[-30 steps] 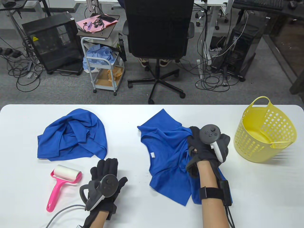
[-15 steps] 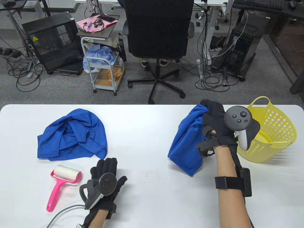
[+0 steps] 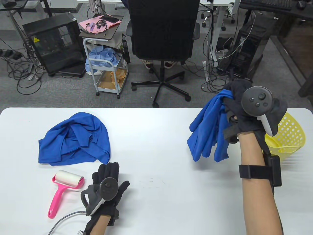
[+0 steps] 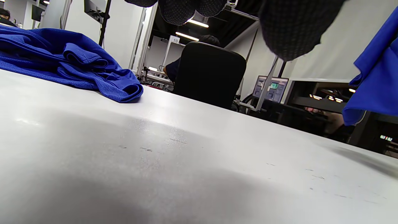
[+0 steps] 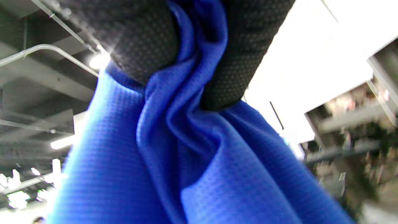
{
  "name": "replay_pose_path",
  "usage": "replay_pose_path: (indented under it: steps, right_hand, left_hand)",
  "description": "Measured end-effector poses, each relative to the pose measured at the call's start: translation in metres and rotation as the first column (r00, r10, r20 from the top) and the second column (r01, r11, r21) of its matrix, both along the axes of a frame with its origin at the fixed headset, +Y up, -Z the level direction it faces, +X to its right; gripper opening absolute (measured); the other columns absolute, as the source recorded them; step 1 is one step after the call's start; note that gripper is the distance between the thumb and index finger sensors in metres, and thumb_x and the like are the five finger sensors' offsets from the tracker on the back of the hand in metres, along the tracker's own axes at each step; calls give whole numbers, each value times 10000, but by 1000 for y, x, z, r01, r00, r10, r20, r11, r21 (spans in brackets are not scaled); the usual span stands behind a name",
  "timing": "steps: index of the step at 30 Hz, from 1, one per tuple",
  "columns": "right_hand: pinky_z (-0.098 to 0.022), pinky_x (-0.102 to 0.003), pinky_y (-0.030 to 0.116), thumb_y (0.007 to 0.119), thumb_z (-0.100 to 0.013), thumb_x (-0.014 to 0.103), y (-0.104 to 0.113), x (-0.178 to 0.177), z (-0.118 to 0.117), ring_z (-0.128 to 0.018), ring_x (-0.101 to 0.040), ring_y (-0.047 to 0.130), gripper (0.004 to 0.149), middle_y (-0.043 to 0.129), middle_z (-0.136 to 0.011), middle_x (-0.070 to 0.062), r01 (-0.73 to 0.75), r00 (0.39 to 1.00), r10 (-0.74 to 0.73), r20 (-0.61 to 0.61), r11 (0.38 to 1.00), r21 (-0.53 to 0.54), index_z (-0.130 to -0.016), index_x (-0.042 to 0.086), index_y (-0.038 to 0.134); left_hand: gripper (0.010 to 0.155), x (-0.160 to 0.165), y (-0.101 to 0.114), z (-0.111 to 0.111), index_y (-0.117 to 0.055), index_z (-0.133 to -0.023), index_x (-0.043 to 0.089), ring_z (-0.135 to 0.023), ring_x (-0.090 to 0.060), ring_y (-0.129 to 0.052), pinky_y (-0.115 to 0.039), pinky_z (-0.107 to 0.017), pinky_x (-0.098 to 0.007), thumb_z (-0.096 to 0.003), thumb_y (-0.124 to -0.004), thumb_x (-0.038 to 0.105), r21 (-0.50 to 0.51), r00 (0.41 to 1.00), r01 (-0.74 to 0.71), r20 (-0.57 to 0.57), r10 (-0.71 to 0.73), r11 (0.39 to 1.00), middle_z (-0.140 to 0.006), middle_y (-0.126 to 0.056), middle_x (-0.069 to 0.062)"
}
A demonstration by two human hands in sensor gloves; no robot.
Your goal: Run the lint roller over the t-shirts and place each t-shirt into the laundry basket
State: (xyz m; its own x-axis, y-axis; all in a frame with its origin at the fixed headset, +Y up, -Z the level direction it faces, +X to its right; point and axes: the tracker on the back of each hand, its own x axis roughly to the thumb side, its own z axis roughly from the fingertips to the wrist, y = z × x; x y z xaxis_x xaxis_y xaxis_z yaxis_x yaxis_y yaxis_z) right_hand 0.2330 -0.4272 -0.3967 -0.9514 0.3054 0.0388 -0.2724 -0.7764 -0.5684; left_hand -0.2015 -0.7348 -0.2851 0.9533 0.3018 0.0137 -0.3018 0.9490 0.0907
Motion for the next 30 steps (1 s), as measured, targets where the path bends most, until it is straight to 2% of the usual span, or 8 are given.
replay_pose_path:
  steps: [6, 11, 14, 18, 20, 24, 26, 30]
  right_hand:
    - [-576, -183, 939, 908, -450, 220, 55, 24, 7, -820, -180, 877, 353, 713, -931, 97, -244, 946, 194, 259, 954, 175, -735, 367, 758]
    - [-592, -194, 930, 898, -452, 209, 65, 46, -4, -835, -171, 862, 347, 713, -926, 112, -434, 837, 352, 419, 894, 116, -724, 373, 760]
    - [-602, -196, 925, 890, -451, 208, 43, 52, -19, -841, -162, 857, 344, 712, -924, 123, -567, 735, 507, 450, 824, -1, -719, 380, 758]
    - [-604, -199, 921, 888, -448, 201, -2, 66, -40, -842, -160, 853, 345, 712, -922, 125, -624, 670, 621, 407, 768, -145, -714, 378, 759]
    - [-608, -199, 918, 886, -448, 201, -36, 79, -51, -845, -158, 851, 344, 708, -924, 128, -623, 638, 667, 385, 741, -250, -714, 378, 757]
    - [-615, -213, 904, 880, -449, 192, -99, 98, -65, -852, -169, 841, 346, 700, -934, 113, -550, 673, 667, 319, 740, -388, -726, 362, 760]
    - [-618, -212, 900, 874, -452, 194, -121, 103, -70, -855, -172, 839, 348, 694, -941, 108, -530, 667, 682, 301, 718, -452, -739, 356, 760]
    - [-646, -252, 846, 847, -474, 224, -157, 113, -83, -889, -204, 807, 362, 665, -990, 77, -418, 715, 667, 211, 648, -637, -807, 338, 762]
  left_hand:
    - [830, -4, 0, 0, -372, -1129, 207, -1102, -389, -374, -347, -737, -570, -493, -774, 558, -3, 999, -36, 3, 36, 999, -1173, -457, -75]
    - [830, -5, 1, -1, -366, -1129, 205, -1100, -391, -365, -344, -736, -570, -496, -770, 557, -4, 999, -53, 2, 53, 999, -1174, -450, -76]
    - [831, -4, 0, -2, -364, -1130, 205, -1100, -391, -363, -343, -736, -569, -496, -769, 558, -9, 998, -55, 7, 55, 998, -1174, -448, -76]
    - [831, -1, -4, -2, -358, -1131, 205, -1100, -393, -357, -340, -736, -570, -498, -767, 558, -29, 999, -43, 16, 43, 999, -1175, -442, -78]
    - [831, -1, -4, -1, -360, -1130, 203, -1099, -394, -357, -340, -735, -570, -497, -768, 556, -31, 999, -42, 17, 42, 999, -1174, -443, -79]
    - [831, -1, -2, 0, -360, -1130, 203, -1099, -394, -356, -340, -735, -570, -498, -769, 553, -21, 999, -44, 18, 44, 999, -1173, -444, -80]
    - [830, -1, -2, 0, -359, -1130, 205, -1099, -394, -354, -339, -734, -570, -497, -769, 553, -22, 999, -45, 18, 46, 999, -1174, -442, -79]
    - [828, 1, -4, -1, -357, -1130, 205, -1099, -394, -352, -338, -734, -570, -499, -768, 551, -31, 999, -37, 21, 37, 999, -1174, -439, -77]
